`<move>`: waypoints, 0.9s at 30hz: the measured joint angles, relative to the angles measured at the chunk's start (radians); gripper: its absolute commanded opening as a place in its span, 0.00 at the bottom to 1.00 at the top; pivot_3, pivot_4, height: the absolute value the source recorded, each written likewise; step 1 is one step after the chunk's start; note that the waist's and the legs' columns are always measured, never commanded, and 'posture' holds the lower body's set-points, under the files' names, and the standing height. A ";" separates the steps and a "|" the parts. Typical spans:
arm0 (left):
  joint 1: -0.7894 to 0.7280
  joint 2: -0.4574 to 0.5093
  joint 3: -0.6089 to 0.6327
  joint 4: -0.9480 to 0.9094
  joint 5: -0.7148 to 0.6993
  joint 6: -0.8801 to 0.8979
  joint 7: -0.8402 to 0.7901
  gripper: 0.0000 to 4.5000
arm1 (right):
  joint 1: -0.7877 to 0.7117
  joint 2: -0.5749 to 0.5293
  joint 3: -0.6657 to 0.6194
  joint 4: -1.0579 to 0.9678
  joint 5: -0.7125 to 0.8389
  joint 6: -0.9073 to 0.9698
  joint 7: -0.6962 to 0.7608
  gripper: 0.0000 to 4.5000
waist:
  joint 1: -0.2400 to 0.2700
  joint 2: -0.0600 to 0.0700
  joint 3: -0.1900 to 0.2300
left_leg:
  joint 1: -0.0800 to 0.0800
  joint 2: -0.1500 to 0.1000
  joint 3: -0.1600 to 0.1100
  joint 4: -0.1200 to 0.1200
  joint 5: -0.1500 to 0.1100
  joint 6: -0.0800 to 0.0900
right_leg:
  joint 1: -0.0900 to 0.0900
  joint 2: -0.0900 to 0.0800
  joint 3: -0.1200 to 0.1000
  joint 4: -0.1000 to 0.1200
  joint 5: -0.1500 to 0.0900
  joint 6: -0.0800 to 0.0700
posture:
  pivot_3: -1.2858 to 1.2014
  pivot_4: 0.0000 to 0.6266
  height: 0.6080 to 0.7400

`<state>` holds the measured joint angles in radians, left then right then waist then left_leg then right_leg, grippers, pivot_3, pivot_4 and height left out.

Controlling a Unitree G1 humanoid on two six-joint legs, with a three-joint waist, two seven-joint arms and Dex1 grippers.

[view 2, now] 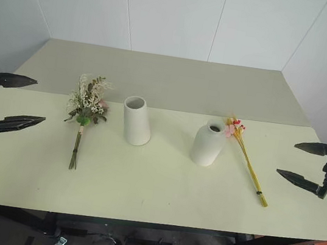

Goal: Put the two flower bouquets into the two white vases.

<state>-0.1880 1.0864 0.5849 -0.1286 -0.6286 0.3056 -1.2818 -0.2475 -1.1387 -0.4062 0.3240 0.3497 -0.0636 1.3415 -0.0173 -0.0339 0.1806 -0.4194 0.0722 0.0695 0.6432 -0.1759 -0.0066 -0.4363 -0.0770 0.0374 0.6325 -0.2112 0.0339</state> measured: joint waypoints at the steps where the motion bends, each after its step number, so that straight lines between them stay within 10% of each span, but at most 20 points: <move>1: 0.000 0.000 0.000 0.000 0.000 0.000 0.000 1.00 | 0.000 0.000 0.000 0.000 0.000 0.000 0.000 1.00 | 0.000 0.000 0.000 | 0.000 0.000 0.000 0.000 0.000 0.000 | 0.000 0.000 0.000 0.000 0.000 0.000 | 0.52 0.24 1.00; 15: -0.012 0.000 -0.006 0.026 0.001 -0.020 -0.006 1.00 | 0.000 0.000 0.000 -0.006 -0.001 0.019 -0.028 1.00 | 0.000 0.000 0.000 | 0.000 0.000 0.000 0.000 0.000 0.000 | 0.000 0.000 0.000 0.000 0.000 0.000 | 0.52 0.24 1.00; 27: -0.132 -0.061 -0.206 0.013 0.000 -0.028 -0.031 1.00 | -0.202 -0.002 0.250 -0.173 -0.038 0.536 -0.192 1.00 | -0.002 0.000 0.000 | -0.002 0.000 0.000 0.000 0.000 0.000 | -0.002 0.000 0.001 0.000 0.001 0.000 | 0.52 0.24 1.00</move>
<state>-0.3197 1.0251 0.3793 -0.1158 -0.6288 0.2777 -1.3126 -0.4492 -1.1412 -0.1565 0.1515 0.3112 0.4724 1.1500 -0.0190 -0.0339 0.1801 -0.4215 0.0719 0.0696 0.6436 -0.1759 -0.0065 -0.4381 -0.0768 0.0384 0.6325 -0.2106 0.0341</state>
